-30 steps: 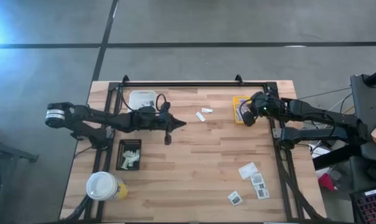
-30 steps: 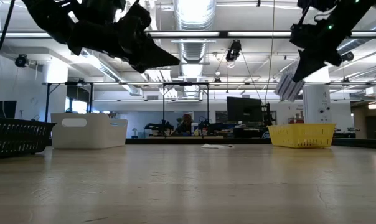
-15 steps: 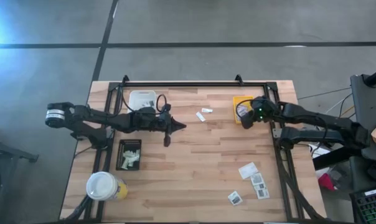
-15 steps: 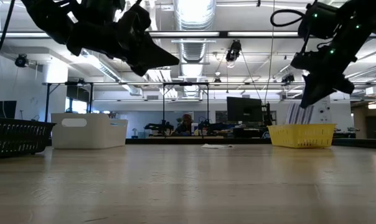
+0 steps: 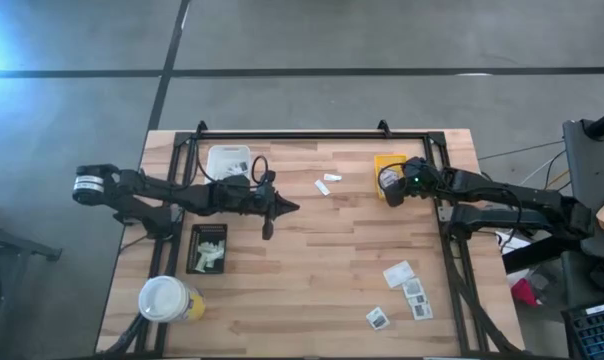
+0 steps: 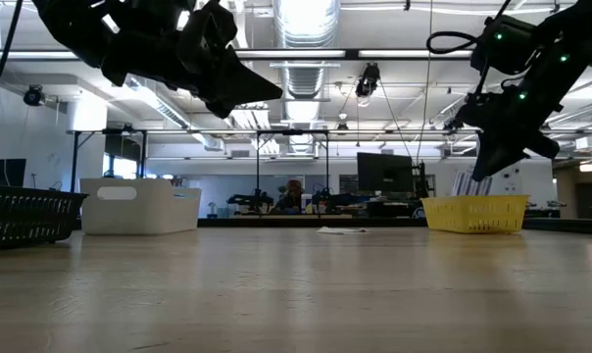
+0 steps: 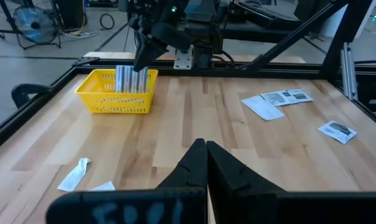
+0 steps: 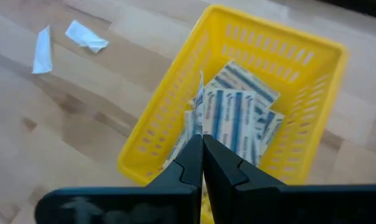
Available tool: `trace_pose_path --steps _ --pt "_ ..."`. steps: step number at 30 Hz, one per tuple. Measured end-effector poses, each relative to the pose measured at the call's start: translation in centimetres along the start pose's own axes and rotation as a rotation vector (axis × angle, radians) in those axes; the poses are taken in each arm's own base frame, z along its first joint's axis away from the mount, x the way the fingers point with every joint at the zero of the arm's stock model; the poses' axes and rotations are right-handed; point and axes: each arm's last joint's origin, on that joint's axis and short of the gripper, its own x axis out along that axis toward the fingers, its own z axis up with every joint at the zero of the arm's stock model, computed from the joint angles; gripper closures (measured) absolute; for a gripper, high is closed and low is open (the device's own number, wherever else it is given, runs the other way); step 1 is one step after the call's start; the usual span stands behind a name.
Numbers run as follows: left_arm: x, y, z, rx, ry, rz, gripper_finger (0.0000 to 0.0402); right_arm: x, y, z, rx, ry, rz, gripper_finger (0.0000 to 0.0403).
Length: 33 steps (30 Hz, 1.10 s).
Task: Pick & Place First Aid Supplies
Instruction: Put the blue bandage pack into the yellow bin, then put the green bandage pack into the black bin
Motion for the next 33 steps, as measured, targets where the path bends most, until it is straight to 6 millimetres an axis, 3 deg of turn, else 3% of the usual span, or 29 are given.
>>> trace_pose_path --steps 10,20,28,33 --pt "0.0 0.0 0.0 0.003 0.000 0.002 0.0402 0.0 -0.1 0.0 -0.006 -0.007 -0.019 0.0390" --pt "0.0 0.0 0.0 0.006 -0.001 0.002 0.0402 -0.2 -0.1 0.2 -0.014 -0.032 -0.060 0.0315" --pt "0.0 0.0 0.0 0.024 -0.001 0.002 0.0402 -2.9 1.1 3.7 -0.021 -0.166 -0.027 0.0287" --pt "0.0 0.0 0.0 0.025 0.003 0.002 0.0402 -5.3 2.4 5.9 -0.051 -0.194 0.142 0.0294"
